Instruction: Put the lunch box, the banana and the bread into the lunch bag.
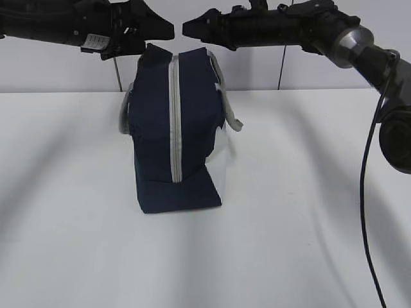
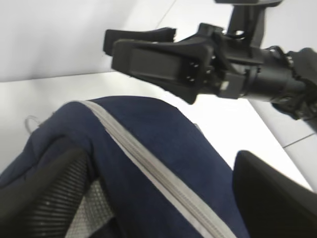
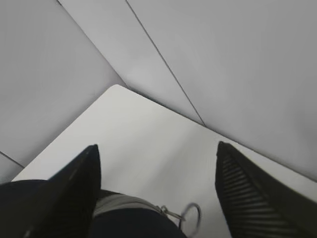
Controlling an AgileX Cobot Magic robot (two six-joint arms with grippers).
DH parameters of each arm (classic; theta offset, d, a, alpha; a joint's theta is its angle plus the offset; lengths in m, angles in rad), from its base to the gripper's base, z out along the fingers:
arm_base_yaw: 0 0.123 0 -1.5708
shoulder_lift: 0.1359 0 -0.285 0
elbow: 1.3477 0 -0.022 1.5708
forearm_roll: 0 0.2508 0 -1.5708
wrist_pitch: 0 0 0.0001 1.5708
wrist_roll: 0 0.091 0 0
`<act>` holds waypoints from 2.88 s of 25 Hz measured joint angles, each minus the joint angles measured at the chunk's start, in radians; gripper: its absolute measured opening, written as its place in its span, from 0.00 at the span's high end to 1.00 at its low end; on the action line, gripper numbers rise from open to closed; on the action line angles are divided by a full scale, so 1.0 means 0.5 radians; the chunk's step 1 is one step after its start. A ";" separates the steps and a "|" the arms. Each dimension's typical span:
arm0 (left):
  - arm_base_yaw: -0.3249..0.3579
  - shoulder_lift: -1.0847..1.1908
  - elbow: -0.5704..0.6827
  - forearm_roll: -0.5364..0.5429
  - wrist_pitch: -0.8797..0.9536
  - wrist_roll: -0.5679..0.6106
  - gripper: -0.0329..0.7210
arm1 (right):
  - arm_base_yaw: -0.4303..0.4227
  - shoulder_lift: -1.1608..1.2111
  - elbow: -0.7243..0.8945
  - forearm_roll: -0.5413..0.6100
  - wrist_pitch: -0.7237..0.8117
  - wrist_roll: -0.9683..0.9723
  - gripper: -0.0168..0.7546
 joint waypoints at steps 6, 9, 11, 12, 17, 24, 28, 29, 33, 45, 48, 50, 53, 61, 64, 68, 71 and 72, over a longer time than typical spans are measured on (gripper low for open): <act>0.000 -0.133 0.000 0.288 -0.126 -0.162 0.20 | -0.007 -0.029 -0.025 0.000 -0.050 0.000 0.28; 0.000 -0.194 -0.002 0.525 -0.120 -0.341 0.20 | -0.025 -0.102 0.011 0.000 -0.111 0.004 0.30; 0.000 -0.220 -0.002 0.681 -0.105 -0.480 0.20 | -0.038 -0.198 0.102 0.000 -0.125 0.004 0.31; 0.000 -0.227 -0.002 0.761 -0.092 -0.547 0.20 | -0.039 -0.245 0.162 0.000 -0.125 0.004 0.31; 0.000 -0.298 -0.002 1.140 0.026 -0.875 0.20 | -0.044 -0.493 0.573 0.000 -0.125 -0.041 0.32; 0.000 -0.479 -0.002 1.668 0.294 -1.363 0.26 | -0.044 -0.818 1.022 0.000 0.004 -0.109 0.32; -0.001 -0.580 -0.002 1.822 0.494 -1.508 0.28 | -0.039 -0.984 1.284 0.000 0.067 -0.131 0.32; -0.001 -0.606 -0.002 1.854 0.544 -1.538 0.29 | -0.039 -1.022 1.368 0.000 0.080 -0.136 0.32; -0.001 -0.734 0.068 1.983 0.666 -1.621 0.30 | -0.031 -1.246 1.734 0.000 0.199 -0.194 0.32; -0.001 -1.350 0.717 2.020 0.637 -1.700 0.31 | 0.072 -2.154 2.853 0.027 0.895 -0.508 0.32; -0.001 -1.567 0.922 2.020 0.582 -1.714 0.31 | 0.216 -2.312 3.075 0.041 1.062 -0.589 0.32; -0.001 -1.736 1.070 2.020 0.566 -1.721 0.32 | 0.316 -2.393 3.185 0.048 1.176 -0.617 0.32; -0.001 -2.001 1.283 2.033 0.564 -1.759 0.32 | 0.454 -2.491 3.320 0.061 1.314 -0.662 0.32; -0.001 -2.725 1.741 2.241 0.630 -1.871 0.33 | 0.520 -2.684 3.582 0.070 1.374 -0.740 0.32; -0.001 -2.939 1.820 2.283 0.675 -1.871 0.34 | 0.520 -2.787 3.673 0.070 1.381 -0.762 0.32; -0.001 -3.154 1.897 2.354 0.750 -1.872 0.34 | 0.520 -2.927 3.779 0.070 1.383 -0.770 0.32; -0.001 -3.264 1.938 2.379 0.808 -1.877 0.37 | 0.520 -3.029 3.851 0.074 1.386 -0.797 0.32; -0.001 -3.295 1.939 2.379 0.816 -1.877 0.37 | 0.520 -3.064 3.876 0.074 1.386 -0.806 0.32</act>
